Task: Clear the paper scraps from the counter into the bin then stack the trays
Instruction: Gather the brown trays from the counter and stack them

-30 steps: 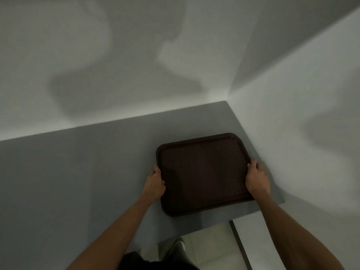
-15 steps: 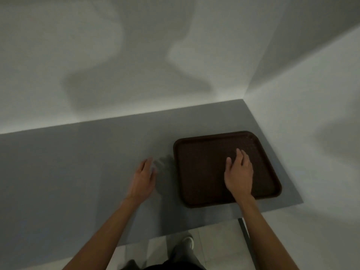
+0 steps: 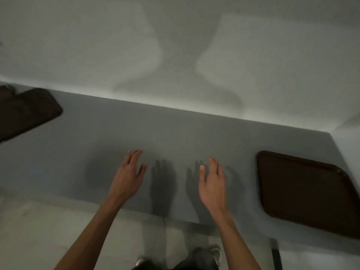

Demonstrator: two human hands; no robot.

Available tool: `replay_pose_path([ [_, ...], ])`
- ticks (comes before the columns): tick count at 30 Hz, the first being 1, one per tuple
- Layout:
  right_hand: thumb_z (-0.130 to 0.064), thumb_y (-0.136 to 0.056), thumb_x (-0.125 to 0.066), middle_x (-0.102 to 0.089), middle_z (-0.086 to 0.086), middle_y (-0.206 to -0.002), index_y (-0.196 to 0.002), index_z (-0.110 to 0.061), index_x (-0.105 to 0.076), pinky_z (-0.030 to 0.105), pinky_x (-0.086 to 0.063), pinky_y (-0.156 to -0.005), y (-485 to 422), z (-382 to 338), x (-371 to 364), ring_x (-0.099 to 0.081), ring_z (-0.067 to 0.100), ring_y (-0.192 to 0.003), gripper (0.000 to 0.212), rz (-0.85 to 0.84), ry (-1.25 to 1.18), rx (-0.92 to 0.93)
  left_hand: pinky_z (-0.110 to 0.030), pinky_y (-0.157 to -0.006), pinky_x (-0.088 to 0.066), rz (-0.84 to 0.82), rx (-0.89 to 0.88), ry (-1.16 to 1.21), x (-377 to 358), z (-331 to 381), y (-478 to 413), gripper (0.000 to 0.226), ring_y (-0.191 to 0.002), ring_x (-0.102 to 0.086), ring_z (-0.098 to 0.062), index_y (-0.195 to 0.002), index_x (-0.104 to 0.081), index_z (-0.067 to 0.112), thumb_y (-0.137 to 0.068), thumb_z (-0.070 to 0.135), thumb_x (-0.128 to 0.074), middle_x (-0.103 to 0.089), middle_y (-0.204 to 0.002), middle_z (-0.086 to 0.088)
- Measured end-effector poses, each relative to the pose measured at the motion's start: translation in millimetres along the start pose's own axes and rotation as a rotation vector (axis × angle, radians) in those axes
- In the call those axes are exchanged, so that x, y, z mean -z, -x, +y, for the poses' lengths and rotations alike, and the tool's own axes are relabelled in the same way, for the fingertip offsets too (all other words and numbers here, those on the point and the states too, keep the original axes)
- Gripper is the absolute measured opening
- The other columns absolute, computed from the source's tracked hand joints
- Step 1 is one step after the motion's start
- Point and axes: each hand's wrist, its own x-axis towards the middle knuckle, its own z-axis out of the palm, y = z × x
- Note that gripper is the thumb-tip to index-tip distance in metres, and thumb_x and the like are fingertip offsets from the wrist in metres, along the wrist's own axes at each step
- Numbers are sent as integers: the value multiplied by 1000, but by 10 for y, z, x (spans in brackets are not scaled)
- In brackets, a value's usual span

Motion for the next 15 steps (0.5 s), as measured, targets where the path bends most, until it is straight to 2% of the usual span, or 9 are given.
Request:
replay_pose_path([
  [5,-36,-109,-50,-58,15,-147,-146,-10,-52,46,-45,-115,281,-984,-727,-55,35,-135,45,-103,-44,80,-39,-107,-44,76,146,-32,898,-863,435,40,-131,-55,-32,-138,-54,13,-100,22,-62,-58,-140,-9],
  [10,-49,-107,-34,-58,12,-148,-147,-12,-52,43,-44,-116,458,-1811,-1320,-55,31,-136,57,-216,-44,169,-42,-102,-46,144,343,-33,1534,-1594,625,36,-124,-59,-34,-136,-57,16,-101,24,-61,-60,-138,-10],
  [15,-36,-109,-48,-57,11,-147,-146,-12,-52,40,-44,-116,359,-2531,-1968,-54,30,-136,45,-351,-68,233,-44,-103,-48,206,499,-25,2048,-2357,582,34,-119,-62,-37,-133,-61,13,-100,23,-63,-65,-132,-14],
])
